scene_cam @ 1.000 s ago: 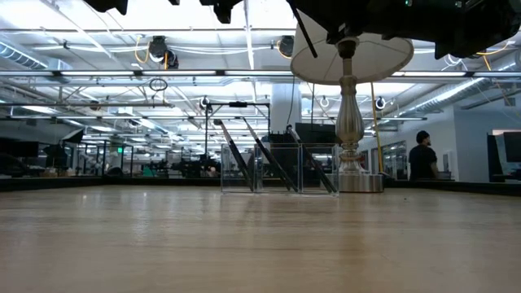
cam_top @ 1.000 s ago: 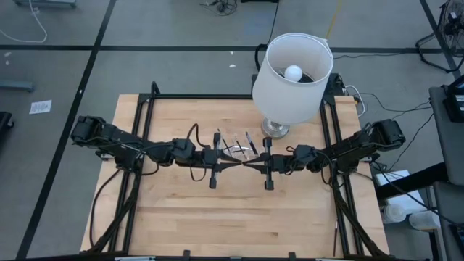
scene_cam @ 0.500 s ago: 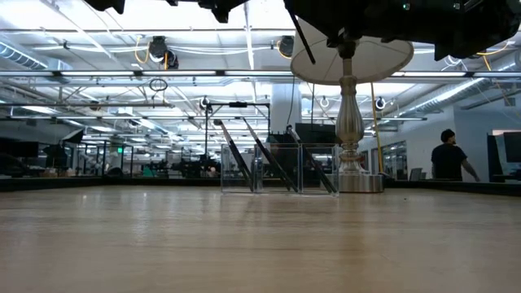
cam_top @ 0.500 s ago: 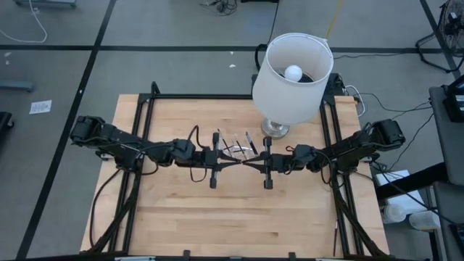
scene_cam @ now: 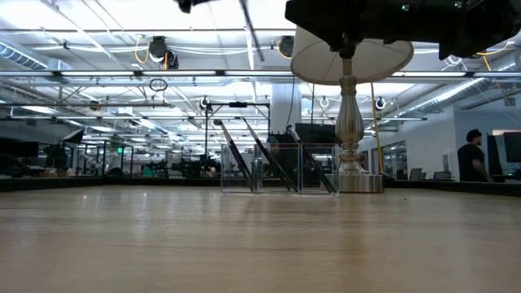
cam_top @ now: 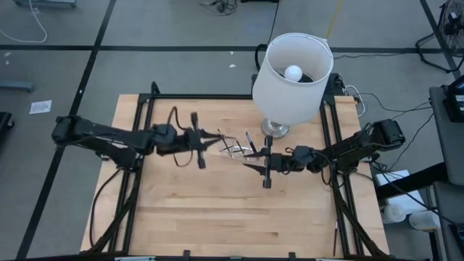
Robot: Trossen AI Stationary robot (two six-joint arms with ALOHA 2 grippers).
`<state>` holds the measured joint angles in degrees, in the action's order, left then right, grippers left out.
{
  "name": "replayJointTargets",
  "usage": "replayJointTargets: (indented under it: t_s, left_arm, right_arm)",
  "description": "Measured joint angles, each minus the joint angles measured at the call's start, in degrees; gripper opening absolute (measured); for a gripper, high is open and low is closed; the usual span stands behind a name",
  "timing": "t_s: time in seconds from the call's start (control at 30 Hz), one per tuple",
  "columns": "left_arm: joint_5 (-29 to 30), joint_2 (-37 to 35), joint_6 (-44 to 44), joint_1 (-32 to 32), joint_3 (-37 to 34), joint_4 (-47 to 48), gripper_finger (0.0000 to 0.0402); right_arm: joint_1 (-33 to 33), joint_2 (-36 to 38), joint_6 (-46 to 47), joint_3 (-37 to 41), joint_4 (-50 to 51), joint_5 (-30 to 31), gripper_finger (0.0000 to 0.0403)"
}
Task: Pick & Place Makeup Brushes
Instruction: Put the black brow brush into the transparent organizer
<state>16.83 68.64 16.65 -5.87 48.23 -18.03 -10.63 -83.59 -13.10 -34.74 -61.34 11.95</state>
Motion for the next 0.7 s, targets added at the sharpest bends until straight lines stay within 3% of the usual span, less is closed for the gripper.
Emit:
replayJointTargets:
  t_s: [0.17,0.47,0.7]
  left_arm:
    - [0.0,-4.5,-4.0,4.0,-5.3,3.7,0.0005]
    - [-6.4,-5.3,-13.6,13.3,-26.0,-25.4,0.0005]
    - [-6.8,-4.9,-18.1,12.5,-30.1,-29.4,0.0005]
  right_arm:
    - [0.0,0.0,0.3,0.0,-0.1,0.0,0.0129]
    - [0.0,0.0,-0.5,0.0,-0.8,0.0,0.0132]
    - [0.0,0.0,-1.1,0.0,-0.5,0.0,0.0132]
